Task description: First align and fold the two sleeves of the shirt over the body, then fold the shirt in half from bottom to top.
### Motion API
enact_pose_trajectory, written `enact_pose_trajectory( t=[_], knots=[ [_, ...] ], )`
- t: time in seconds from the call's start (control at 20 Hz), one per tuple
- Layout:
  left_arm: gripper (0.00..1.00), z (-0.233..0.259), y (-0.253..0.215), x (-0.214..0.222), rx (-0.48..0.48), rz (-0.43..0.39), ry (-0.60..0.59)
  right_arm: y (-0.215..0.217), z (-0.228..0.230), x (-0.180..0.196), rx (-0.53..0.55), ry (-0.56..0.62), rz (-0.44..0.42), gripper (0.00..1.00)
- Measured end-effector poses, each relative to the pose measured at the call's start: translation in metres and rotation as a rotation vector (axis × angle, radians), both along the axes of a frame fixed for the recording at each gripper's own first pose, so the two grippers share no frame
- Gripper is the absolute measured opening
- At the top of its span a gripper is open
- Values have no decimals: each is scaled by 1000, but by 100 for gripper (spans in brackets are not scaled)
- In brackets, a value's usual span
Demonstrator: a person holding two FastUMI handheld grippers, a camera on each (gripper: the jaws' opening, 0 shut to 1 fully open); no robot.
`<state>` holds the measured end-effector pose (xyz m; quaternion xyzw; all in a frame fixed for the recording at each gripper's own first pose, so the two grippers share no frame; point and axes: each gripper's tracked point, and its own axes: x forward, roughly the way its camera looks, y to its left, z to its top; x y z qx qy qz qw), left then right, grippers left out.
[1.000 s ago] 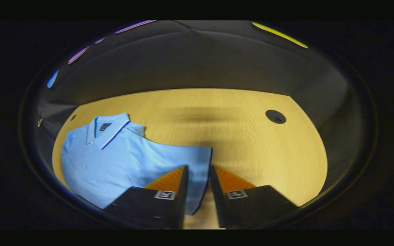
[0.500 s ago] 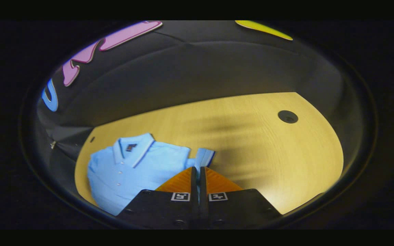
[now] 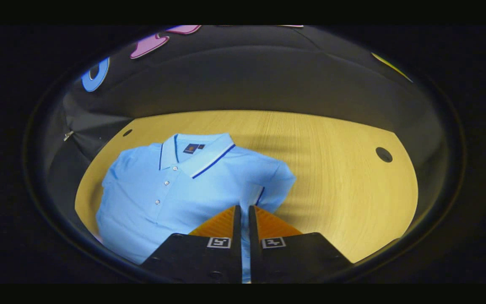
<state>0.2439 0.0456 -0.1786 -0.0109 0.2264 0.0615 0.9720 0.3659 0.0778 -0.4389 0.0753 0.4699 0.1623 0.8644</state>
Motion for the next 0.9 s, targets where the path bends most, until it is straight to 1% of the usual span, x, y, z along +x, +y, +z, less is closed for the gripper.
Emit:
enact_pose_trajectory(
  t=[0.05, 0.1, 0.15, 0.2, 0.25, 0.3, 0.35, 0.45, 0.5, 0.6, 0.7, 0.85, 0.9],
  knots=[
    [97, -11, 9, 7, -11, 4, 20, 10, 4, -5, 56, 10, 2, 33],
    [97, -26, 19, 18, -20, 7, 43, 12, 13, -9, 83, 10, 1, 60],
    [97, -43, 32, 31, -18, 10, 78, 3, 25, -10, 83, -23, -9, 87],
    [97, -55, 38, 39, -23, 8, 99, -3, 38, -12, 87, -48, -25, 89],
    [97, -65, 41, 49, -34, 1, 115, -8, 50, -17, 106, -61, -41, 88],
    [97, -77, 45, 64, -42, 0, 131, -13, 63, -23, 130, -75, -62, 80],
    [97, -88, 50, 73, -42, 1, 150, -20, 73, -27, 148, -87, -85, 88],
    [97, -119, 60, 92, -31, 9, 214, -37, 87, -38, 168, -106, -126, 89],
    [97, -133, 62, 102, -28, 0, 242, -47, 92, -44, 172, -116, -144, 88],
    [97, -166, 69, 116, -4, -13, 310, -70, 89, -55, 149, -128, -170, 88],
    [97, -199, 79, 122, 24, -12, 396, -94, 74, -72, 108, -93, -206, 89],
    [97, -241, 83, 132, 67, -17, 499, -116, 64, -94, 126, -50, -275, 89],
    [96, -250, 85, 133, 74, -9, 523, -116, 61, -97, 124, -46, -286, 89]
  ],
)
